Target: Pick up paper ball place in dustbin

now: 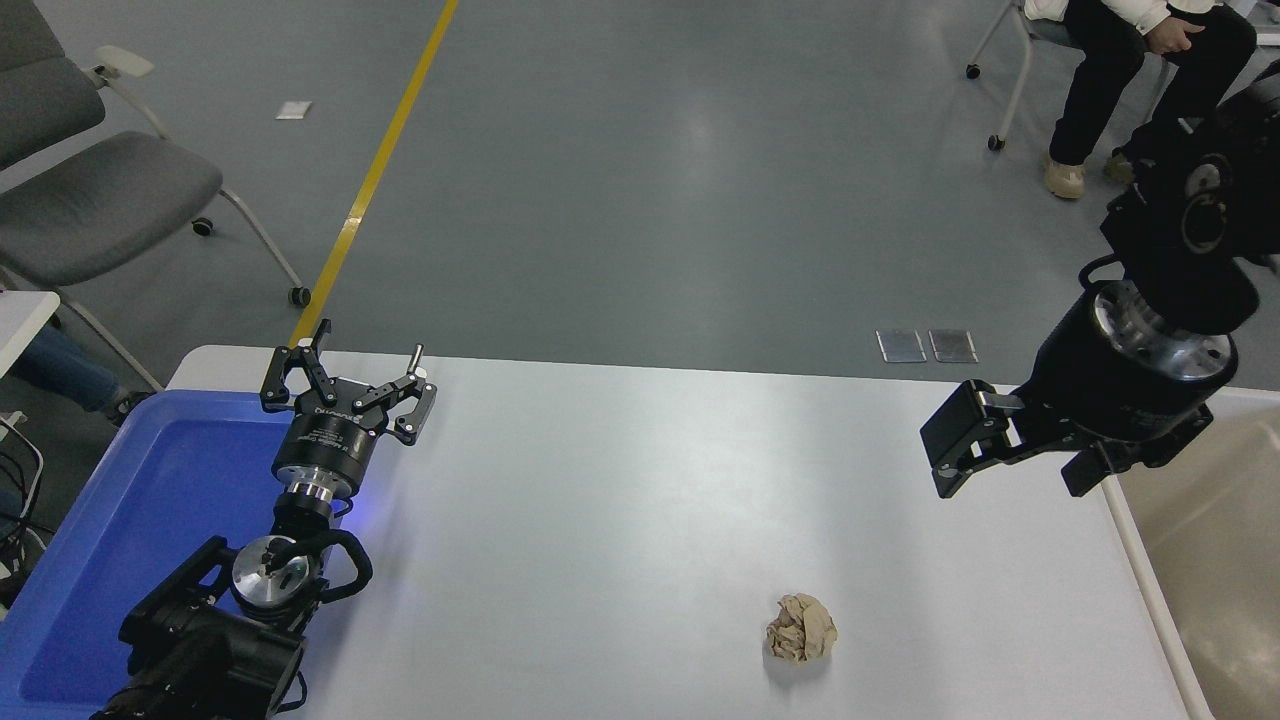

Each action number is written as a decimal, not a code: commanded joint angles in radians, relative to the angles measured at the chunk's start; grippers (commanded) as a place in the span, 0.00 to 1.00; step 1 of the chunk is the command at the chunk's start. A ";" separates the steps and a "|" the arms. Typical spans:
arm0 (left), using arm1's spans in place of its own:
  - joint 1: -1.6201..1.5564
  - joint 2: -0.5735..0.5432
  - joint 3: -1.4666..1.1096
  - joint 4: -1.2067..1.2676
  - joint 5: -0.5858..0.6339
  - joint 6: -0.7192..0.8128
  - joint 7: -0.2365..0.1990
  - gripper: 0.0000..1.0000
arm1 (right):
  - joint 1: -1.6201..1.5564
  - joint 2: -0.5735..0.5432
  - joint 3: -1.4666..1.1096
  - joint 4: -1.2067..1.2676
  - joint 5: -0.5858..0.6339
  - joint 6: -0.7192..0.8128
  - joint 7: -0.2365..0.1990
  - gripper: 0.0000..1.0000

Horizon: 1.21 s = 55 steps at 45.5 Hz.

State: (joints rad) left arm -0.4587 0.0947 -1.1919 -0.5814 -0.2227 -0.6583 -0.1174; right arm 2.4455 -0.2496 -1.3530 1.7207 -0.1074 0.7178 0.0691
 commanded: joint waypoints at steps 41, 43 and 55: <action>0.000 0.000 0.000 0.000 0.002 0.000 -0.013 0.99 | -0.358 0.185 0.129 -0.062 0.121 -0.345 0.001 1.00; 0.000 -0.001 0.000 0.000 0.002 0.000 -0.011 0.99 | -0.393 0.197 0.149 -0.062 0.133 -0.380 0.000 1.00; 0.000 0.000 0.000 0.000 0.002 -0.001 -0.011 0.99 | -0.617 0.250 0.224 -0.159 0.135 -0.514 -0.002 1.00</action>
State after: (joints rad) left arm -0.4586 0.0948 -1.1918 -0.5813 -0.2209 -0.6586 -0.1296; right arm 2.0216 -0.0556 -1.1833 1.6388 0.0140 0.3171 0.0694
